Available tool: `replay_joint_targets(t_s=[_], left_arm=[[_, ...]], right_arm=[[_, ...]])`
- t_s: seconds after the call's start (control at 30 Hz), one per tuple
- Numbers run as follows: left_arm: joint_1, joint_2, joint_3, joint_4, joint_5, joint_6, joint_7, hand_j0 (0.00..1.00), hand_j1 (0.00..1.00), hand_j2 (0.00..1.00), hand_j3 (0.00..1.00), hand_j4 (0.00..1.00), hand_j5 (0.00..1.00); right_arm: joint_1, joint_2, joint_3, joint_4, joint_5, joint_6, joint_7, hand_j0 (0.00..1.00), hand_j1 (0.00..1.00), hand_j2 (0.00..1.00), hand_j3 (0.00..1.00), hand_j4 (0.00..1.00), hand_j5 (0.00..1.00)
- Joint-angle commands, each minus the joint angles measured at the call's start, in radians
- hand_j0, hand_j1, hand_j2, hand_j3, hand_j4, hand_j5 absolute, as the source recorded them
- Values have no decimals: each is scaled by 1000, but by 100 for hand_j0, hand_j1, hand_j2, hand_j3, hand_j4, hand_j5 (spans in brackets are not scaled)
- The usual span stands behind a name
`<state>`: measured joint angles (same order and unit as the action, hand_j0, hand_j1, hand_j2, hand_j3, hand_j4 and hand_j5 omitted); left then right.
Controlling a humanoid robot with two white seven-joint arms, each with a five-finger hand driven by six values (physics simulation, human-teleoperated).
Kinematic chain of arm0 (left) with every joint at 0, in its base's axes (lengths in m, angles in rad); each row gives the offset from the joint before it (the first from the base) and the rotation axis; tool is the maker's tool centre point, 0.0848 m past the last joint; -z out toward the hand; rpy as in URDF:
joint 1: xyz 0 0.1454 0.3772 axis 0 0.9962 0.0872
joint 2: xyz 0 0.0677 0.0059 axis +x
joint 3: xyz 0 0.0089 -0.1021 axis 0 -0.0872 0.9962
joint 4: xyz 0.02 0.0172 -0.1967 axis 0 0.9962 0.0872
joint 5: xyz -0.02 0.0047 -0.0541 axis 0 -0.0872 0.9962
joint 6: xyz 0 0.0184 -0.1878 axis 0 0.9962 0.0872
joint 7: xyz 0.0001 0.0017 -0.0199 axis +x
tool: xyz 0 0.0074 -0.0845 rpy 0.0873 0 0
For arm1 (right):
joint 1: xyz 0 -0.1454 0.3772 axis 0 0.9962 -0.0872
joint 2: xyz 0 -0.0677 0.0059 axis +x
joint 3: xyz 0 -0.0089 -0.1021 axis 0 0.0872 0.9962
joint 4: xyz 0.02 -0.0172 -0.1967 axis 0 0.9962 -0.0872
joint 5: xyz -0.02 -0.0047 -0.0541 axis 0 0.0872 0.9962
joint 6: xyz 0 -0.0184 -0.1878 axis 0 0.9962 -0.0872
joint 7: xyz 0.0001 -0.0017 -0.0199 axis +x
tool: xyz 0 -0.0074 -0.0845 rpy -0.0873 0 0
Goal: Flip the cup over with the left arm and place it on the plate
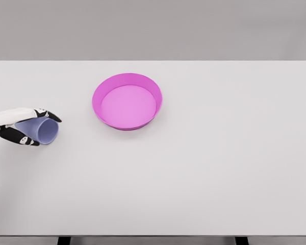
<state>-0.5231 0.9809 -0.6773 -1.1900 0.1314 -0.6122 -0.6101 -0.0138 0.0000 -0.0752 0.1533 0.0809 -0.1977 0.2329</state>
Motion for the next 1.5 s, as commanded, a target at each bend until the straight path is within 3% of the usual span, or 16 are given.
replay_joint_targets(t_s=[0.0, 0.37, 0.73, 0.87, 1.07, 1.47], left_arm=[[0, 1, -10, 1, 2, 1, -1, 73, 73, 73, 73, 73, 73], [-34, 1, -1, -43, 19, 1, -1, 69, 69, 69, 69, 69, 69], [-64, -30, 12, -99, 148, 1, -1, 66, 66, 66, 66, 66, 66], [-77, -38, 10, -123, 252, 1, -1, 65, 65, 65, 65, 65, 65], [-92, -54, 4, -145, 329, 6, -1, 64, 64, 64, 64, 64, 64], [-135, -107, -5, -161, 372, 155, -1, 61, 61, 61, 61, 61, 61]], right_arm=[[0, 0, 0, 0, 0, 0, 0, 100, 100, 100, 100, 100, 100], [0, 0, 0, 0, 0, 0, 0, 100, 100, 100, 100, 100, 100], [0, 0, 0, 0, 0, 0, 0, 100, 100, 100, 100, 100, 100], [0, 0, 0, 0, 0, 0, 0, 100, 100, 100, 100, 100, 100], [0, 0, 0, 0, 0, 0, 0, 100, 100, 100, 100, 100, 100], [0, 0, 0, 0, 0, 0, 0, 100, 100, 100, 100, 100, 100]])
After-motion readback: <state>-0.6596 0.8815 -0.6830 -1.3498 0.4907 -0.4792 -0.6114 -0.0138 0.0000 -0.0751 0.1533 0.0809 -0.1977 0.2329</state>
